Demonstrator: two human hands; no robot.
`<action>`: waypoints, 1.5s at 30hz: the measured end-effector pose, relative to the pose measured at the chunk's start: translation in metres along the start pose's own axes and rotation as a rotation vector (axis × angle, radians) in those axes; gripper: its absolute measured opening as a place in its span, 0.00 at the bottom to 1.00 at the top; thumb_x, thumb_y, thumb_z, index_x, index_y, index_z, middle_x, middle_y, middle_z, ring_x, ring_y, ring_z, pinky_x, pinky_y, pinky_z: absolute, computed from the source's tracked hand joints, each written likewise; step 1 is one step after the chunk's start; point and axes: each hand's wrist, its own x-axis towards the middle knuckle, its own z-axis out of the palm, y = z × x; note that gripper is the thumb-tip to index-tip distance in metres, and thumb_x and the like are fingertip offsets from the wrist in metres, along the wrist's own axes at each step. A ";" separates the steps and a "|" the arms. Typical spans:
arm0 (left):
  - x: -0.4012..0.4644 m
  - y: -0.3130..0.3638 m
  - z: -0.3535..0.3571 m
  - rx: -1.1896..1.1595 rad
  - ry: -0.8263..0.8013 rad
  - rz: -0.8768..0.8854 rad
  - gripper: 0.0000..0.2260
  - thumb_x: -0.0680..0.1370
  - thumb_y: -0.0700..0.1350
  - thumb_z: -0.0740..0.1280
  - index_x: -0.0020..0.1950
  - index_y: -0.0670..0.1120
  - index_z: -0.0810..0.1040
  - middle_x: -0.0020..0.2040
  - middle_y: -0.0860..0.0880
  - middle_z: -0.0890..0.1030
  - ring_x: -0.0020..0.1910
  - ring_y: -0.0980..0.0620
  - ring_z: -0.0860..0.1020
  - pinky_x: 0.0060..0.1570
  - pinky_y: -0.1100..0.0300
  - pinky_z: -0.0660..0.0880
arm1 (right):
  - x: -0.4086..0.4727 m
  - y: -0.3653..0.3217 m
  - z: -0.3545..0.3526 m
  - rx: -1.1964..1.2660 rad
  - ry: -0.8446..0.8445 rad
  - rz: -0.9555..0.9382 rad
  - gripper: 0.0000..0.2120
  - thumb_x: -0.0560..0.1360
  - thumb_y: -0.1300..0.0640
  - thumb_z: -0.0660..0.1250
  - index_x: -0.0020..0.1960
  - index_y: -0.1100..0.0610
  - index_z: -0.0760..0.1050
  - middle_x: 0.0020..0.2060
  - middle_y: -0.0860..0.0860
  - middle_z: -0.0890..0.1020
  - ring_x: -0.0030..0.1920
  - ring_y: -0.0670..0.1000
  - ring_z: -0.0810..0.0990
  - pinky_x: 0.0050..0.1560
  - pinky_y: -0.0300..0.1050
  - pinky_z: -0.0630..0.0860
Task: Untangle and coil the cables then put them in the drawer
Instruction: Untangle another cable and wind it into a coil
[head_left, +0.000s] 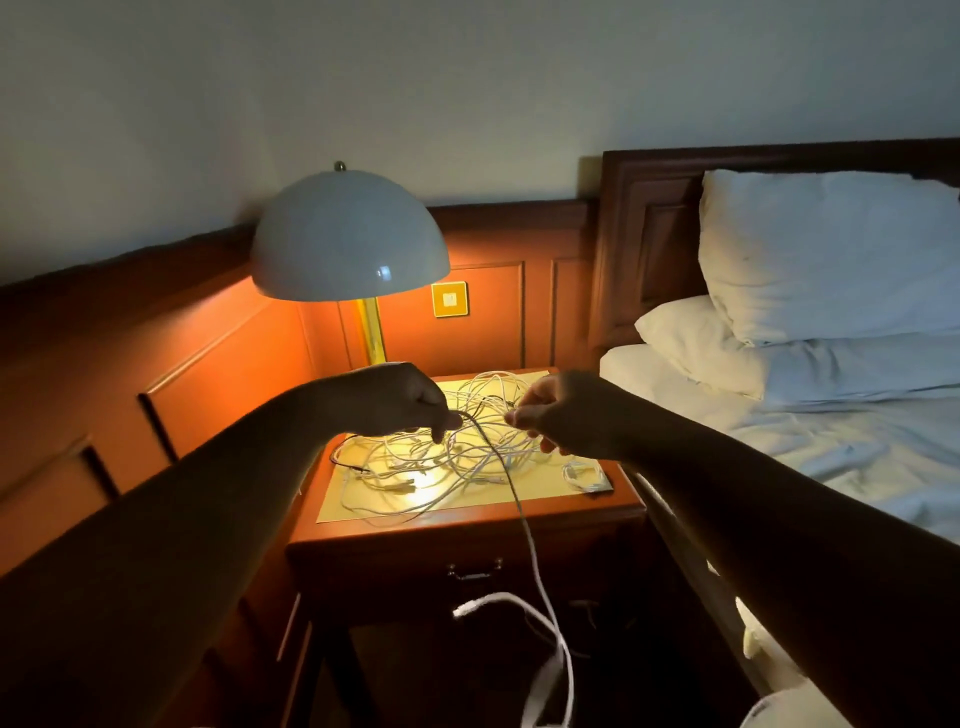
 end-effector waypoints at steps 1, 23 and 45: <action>-0.005 0.004 0.002 -0.002 -0.008 0.021 0.13 0.78 0.56 0.66 0.38 0.52 0.83 0.28 0.58 0.76 0.30 0.59 0.73 0.36 0.66 0.70 | -0.001 -0.004 0.003 0.029 -0.027 0.019 0.14 0.79 0.49 0.66 0.49 0.60 0.79 0.43 0.58 0.84 0.38 0.52 0.82 0.38 0.41 0.77; -0.025 0.023 0.084 -0.648 0.524 0.066 0.11 0.72 0.45 0.64 0.52 0.48 0.79 0.48 0.49 0.80 0.45 0.51 0.78 0.44 0.56 0.69 | -0.016 -0.008 0.046 0.699 -0.264 0.393 0.18 0.83 0.53 0.53 0.43 0.59 0.76 0.27 0.51 0.75 0.28 0.50 0.74 0.36 0.42 0.72; 0.002 0.008 0.182 -0.879 0.133 -0.108 0.08 0.83 0.42 0.62 0.48 0.44 0.79 0.29 0.53 0.71 0.28 0.56 0.68 0.29 0.65 0.64 | 0.018 0.049 0.062 -0.562 0.003 -0.425 0.10 0.81 0.56 0.62 0.60 0.57 0.75 0.53 0.53 0.82 0.51 0.52 0.80 0.50 0.45 0.78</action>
